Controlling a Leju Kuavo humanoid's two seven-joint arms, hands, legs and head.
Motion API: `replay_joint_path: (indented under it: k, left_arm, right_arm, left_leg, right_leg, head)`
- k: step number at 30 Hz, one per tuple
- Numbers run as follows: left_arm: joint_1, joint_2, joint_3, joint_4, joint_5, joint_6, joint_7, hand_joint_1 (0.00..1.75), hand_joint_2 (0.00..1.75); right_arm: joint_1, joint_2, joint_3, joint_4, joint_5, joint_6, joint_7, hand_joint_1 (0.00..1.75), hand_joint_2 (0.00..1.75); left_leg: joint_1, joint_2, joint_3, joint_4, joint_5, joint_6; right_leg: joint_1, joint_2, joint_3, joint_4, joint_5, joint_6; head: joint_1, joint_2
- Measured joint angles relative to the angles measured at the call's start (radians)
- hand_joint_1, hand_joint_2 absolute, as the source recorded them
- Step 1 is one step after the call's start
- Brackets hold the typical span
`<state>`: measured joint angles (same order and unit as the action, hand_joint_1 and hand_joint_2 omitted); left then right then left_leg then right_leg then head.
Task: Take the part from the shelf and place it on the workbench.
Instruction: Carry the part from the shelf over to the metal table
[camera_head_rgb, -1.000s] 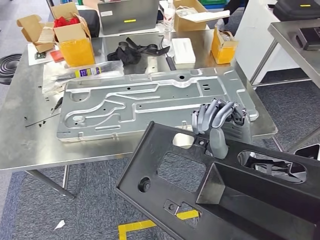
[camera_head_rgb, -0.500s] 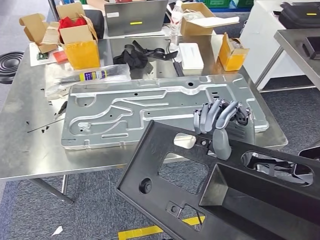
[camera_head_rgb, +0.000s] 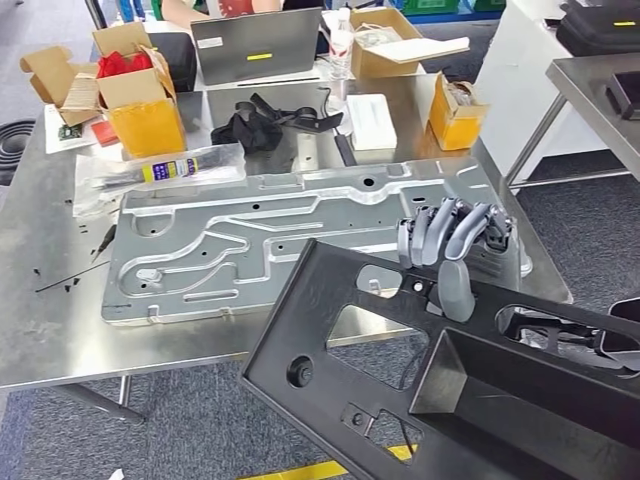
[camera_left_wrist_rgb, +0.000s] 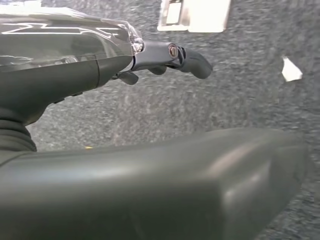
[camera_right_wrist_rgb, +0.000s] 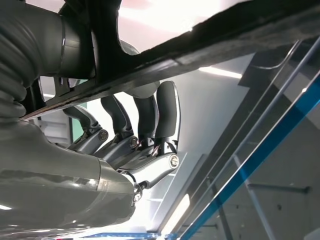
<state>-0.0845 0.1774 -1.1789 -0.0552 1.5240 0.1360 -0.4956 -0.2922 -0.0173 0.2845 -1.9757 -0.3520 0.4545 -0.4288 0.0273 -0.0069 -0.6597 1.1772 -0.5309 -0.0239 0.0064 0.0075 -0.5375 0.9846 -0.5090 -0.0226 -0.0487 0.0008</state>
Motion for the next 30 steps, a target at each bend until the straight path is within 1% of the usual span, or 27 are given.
replay_joint_path:
  k: [1, 2, 3, 5, 6, 7, 8, 9, 11, 12, 13, 14, 15, 16, 17, 18, 20, 22, 23, 24, 25, 26, 27, 28, 29, 30]
  left_arm:
    - [0.000, 0.000, 0.000, 0.000, 0.000, 0.000, 0.002, 0.00, 1.75]
    - [0.000, -0.001, -0.001, 0.000, 0.000, 0.000, 0.005, 0.00, 1.75]
    - [0.001, -0.002, -0.002, 0.000, 0.000, 0.000, 0.010, 0.00, 1.75]
    - [0.004, -0.004, -0.003, 0.000, 0.000, 0.001, 0.016, 0.00, 1.75]
    - [0.005, -0.005, -0.004, 0.000, 0.000, 0.001, 0.019, 0.00, 1.75]
    - [0.006, -0.006, -0.004, 0.000, 0.000, 0.001, 0.019, 0.00, 1.75]
    - [0.006, -0.007, -0.004, 0.000, 0.000, 0.001, 0.021, 0.00, 1.75]
    - [0.005, -0.007, -0.005, 0.000, 0.000, 0.001, 0.023, 0.00, 1.75]
    - [0.005, -0.007, -0.006, 0.000, 0.000, 0.001, 0.029, 0.00, 1.75]
    - [0.005, -0.008, -0.007, 0.000, 0.000, 0.001, 0.034, 0.00, 1.75]
    - [0.005, -0.008, -0.008, 0.000, 0.000, 0.002, 0.041, 0.00, 1.75]
    - [0.006, -0.009, -0.010, 0.000, 0.000, 0.002, 0.052, 0.00, 1.75]
    - [0.006, -0.010, -0.013, 0.000, -0.001, 0.003, 0.067, 0.00, 1.75]
    - [0.006, -0.012, -0.017, 0.000, -0.001, 0.004, 0.086, 0.00, 1.75]
    - [0.005, -0.015, -0.022, 0.000, -0.002, 0.004, 0.105, 0.00, 1.75]
    - [0.003, -0.018, -0.027, 0.000, -0.003, 0.004, 0.121, 0.00, 1.75]
    - [0.001, -0.023, -0.039, -0.001, -0.004, 0.004, 0.142, 0.00, 1.75]
    - [0.000, -0.028, -0.049, -0.001, -0.004, 0.004, 0.150, 0.00, 1.75]
    - [0.000, -0.031, -0.053, -0.001, -0.004, 0.004, 0.156, 0.00, 1.75]
    - [0.000, -0.032, -0.058, -0.001, -0.004, 0.004, 0.162, 0.00, 1.75]
    - [0.000, -0.032, -0.063, -0.001, -0.004, 0.004, 0.168, 0.00, 1.75]
    - [0.000, -0.033, -0.068, -0.001, -0.004, 0.004, 0.173, 0.00, 1.75]
    - [-0.001, -0.033, -0.073, -0.001, -0.004, 0.004, 0.175, 0.00, 1.75]
    - [-0.002, -0.035, -0.078, -0.001, -0.004, 0.003, 0.175, 0.00, 1.75]
    - [-0.004, -0.036, -0.083, -0.001, -0.004, 0.002, 0.173, 0.00, 1.75]
    - [-0.006, -0.037, -0.088, -0.002, -0.004, 0.001, 0.170, 0.00, 1.75]
  right_arm:
    - [-0.003, -0.002, -0.004, -0.001, -0.002, 0.002, 0.000, 1.75, 1.75]
    - [-0.007, -0.003, -0.008, -0.003, -0.004, 0.004, 0.002, 1.75, 1.75]
    - [-0.012, -0.006, -0.012, -0.005, -0.006, 0.007, 0.005, 1.75, 1.75]
    - [-0.020, -0.013, -0.019, -0.007, -0.010, 0.014, 0.011, 1.75, 1.75]
    - [-0.024, -0.018, -0.023, -0.008, -0.013, 0.018, 0.014, 1.75, 1.75]
    - [-0.029, -0.023, -0.027, -0.007, -0.017, 0.022, 0.017, 1.75, 1.75]
    - [-0.036, -0.028, -0.031, -0.007, -0.020, 0.025, 0.019, 1.75, 1.75]
    - [-0.042, -0.033, -0.036, -0.006, -0.023, 0.029, 0.020, 1.75, 1.75]
    - [-0.052, -0.044, -0.044, -0.003, -0.029, 0.036, 0.022, 1.75, 1.75]
    - [-0.053, -0.050, -0.048, 0.000, -0.033, 0.039, 0.024, 1.75, 1.75]
    - [-0.055, -0.054, -0.052, 0.003, -0.037, 0.043, 0.028, 1.75, 1.75]
    - [-0.060, -0.058, -0.055, 0.006, -0.042, 0.046, 0.033, 1.75, 1.75]
    - [-0.070, -0.062, -0.059, 0.011, -0.047, 0.050, 0.041, 1.75, 1.75]
    - [-0.085, -0.065, -0.063, 0.020, -0.050, 0.052, 0.052, 1.75, 1.75]
    - [-0.105, -0.066, -0.065, 0.032, -0.052, 0.053, 0.065, 1.75, 1.75]
    - [-0.128, -0.067, -0.066, 0.047, -0.052, 0.052, 0.078, 1.75, 1.75]
    - [-0.170, -0.067, -0.066, 0.079, -0.048, 0.047, 0.098, 1.75, 1.75]
    - [-0.204, -0.065, -0.064, 0.101, -0.041, 0.039, 0.111, 1.75, 1.75]
    - [-0.220, -0.062, -0.062, 0.112, -0.035, 0.032, 0.120, 1.75, 1.75]
    - [-0.238, -0.055, -0.058, 0.126, -0.024, 0.019, 0.135, 1.75, 1.75]
    - [-0.258, -0.046, -0.052, 0.145, -0.008, 0.001, 0.156, 1.75, 1.75]
    - [-0.282, -0.035, -0.041, 0.171, 0.011, -0.022, 0.179, 1.75, 1.75]
    - [-0.307, -0.023, -0.027, 0.202, 0.030, -0.046, 0.199, 1.75, 1.75]
    - [-0.332, -0.012, -0.012, 0.235, 0.046, -0.068, 0.212, 1.75, 1.75]
    - [-0.358, -0.003, 0.003, 0.267, 0.059, -0.085, 0.221, 1.75, 1.75]
    - [-0.383, 0.003, 0.015, 0.299, 0.068, -0.098, 0.226, 1.75, 1.75]
  left_leg:
    - [0.001, 0.001, 0.015, -0.050, 0.036, -0.002]
    - [0.002, 0.001, 0.029, -0.092, 0.052, 0.000]
    - [0.001, 0.000, 0.035, -0.111, 0.051, 0.004]
    - [0.001, -0.002, 0.037, -0.122, 0.036, 0.016]
    - [0.001, -0.002, 0.038, -0.121, 0.034, 0.021]
    - [0.003, -0.003, 0.040, -0.122, 0.032, 0.025]
    - [0.005, -0.003, 0.044, -0.122, 0.031, 0.030]
    - [0.005, -0.003, 0.047, -0.123, 0.028, 0.034]
    - [0.005, -0.003, 0.052, -0.123, 0.023, 0.038]
    - [0.004, -0.003, 0.055, -0.123, 0.020, 0.039]
    - [0.004, -0.004, 0.059, -0.123, 0.017, 0.040]
    - [0.002, -0.005, 0.064, -0.123, 0.014, 0.040]
    - [0.000, -0.005, 0.071, -0.124, 0.010, 0.040]
    - [-0.001, -0.006, 0.077, -0.125, 0.006, 0.039]
    - [-0.002, -0.006, 0.082, -0.127, 0.003, 0.037]
    - [-0.002, -0.006, 0.084, -0.128, 0.002, 0.034]
    - [-0.001, -0.005, 0.085, -0.134, 0.002, 0.024]
    - [-0.001, -0.004, 0.086, -0.135, -0.004, 0.014]
    - [-0.002, -0.003, 0.078, -0.117, -0.017, 0.011]
    - [-0.002, -0.003, 0.060, -0.079, -0.039, 0.008]
    - [-0.003, -0.003, 0.032, -0.022, -0.066, 0.005]
    - [-0.003, -0.003, -0.003, 0.045, -0.092, 0.002]
    - [-0.003, -0.003, -0.035, 0.098, -0.105, 0.000]
    - [-0.002, -0.003, -0.053, 0.122, -0.101, -0.002]
    - [-0.002, -0.002, -0.053, 0.106, -0.075, -0.004]
    - [-0.002, -0.002, -0.035, 0.053, -0.034, -0.004]
  right_leg:
    - [0.001, 0.001, 0.006, 0.006, -0.010, 0.006]
    - [0.003, 0.002, 0.005, 0.016, -0.018, 0.011]
    - [0.005, 0.003, 0.001, 0.023, -0.023, 0.016]
    - [0.006, 0.005, -0.009, 0.033, -0.027, 0.022]
    - [0.006, 0.004, -0.010, 0.035, -0.031, 0.024]
    - [0.005, 0.003, -0.013, 0.047, -0.039, 0.029]
    - [0.003, 0.002, -0.026, 0.077, -0.054, 0.034]
    - [0.000, 0.000, -0.051, 0.129, -0.079, 0.041]
    - [-0.005, -0.003, -0.131, 0.272, -0.130, 0.049]
    - [-0.006, -0.004, -0.166, 0.324, -0.139, 0.050]
    - [-0.006, -0.004, -0.185, 0.340, -0.126, 0.049]
    - [-0.005, -0.003, -0.184, 0.313, -0.094, 0.045]
    - [-0.003, -0.003, -0.164, 0.250, -0.046, 0.038]
    - [0.000, -0.002, -0.138, 0.180, -0.005, 0.028]
    - [0.003, -0.002, -0.115, 0.122, 0.026, 0.020]
    - [0.007, -0.001, -0.100, 0.084, 0.041, 0.013]
    - [0.013, -0.001, -0.094, 0.066, 0.042, 0.005]
    - [0.009, -0.003, -0.081, 0.039, 0.041, 0.000]
    - [0.006, -0.005, -0.073, 0.025, 0.043, -0.003]
    - [0.004, -0.007, -0.066, 0.014, 0.044, -0.005]
    - [0.004, -0.007, -0.064, 0.012, 0.044, -0.007]
    - [0.005, -0.006, -0.064, 0.012, 0.044, -0.008]
    - [0.005, -0.005, -0.064, 0.013, 0.043, -0.010]
    - [0.006, -0.003, -0.063, 0.015, 0.041, -0.010]
    - [0.006, -0.002, -0.061, 0.018, 0.039, -0.010]
    - [0.006, -0.002, -0.060, 0.022, 0.035, -0.009]
  head:
    - [0.000, 0.000]
    - [0.000, 0.000]
    - [-0.001, 0.000]
    - [-0.001, 0.000]
    - [-0.001, 0.000]
    - [0.000, 0.000]
    - [0.000, 0.000]
    - [0.000, 0.000]
    - [0.000, 0.000]
    - [0.000, 0.000]
    - [0.000, 0.000]
    - [0.000, 0.000]
    - [0.000, 0.000]
    - [0.000, 0.000]
    - [0.000, 0.000]
    - [0.000, 0.000]
    - [0.000, 0.000]
    - [0.000, 0.000]
    - [-0.001, 0.000]
    - [-0.001, 0.000]
    - [-0.001, 0.000]
    - [-0.001, 0.000]
    - [-0.001, 0.000]
    - [-0.001, 0.000]
    - [-0.001, 0.000]
    - [-0.001, 0.000]
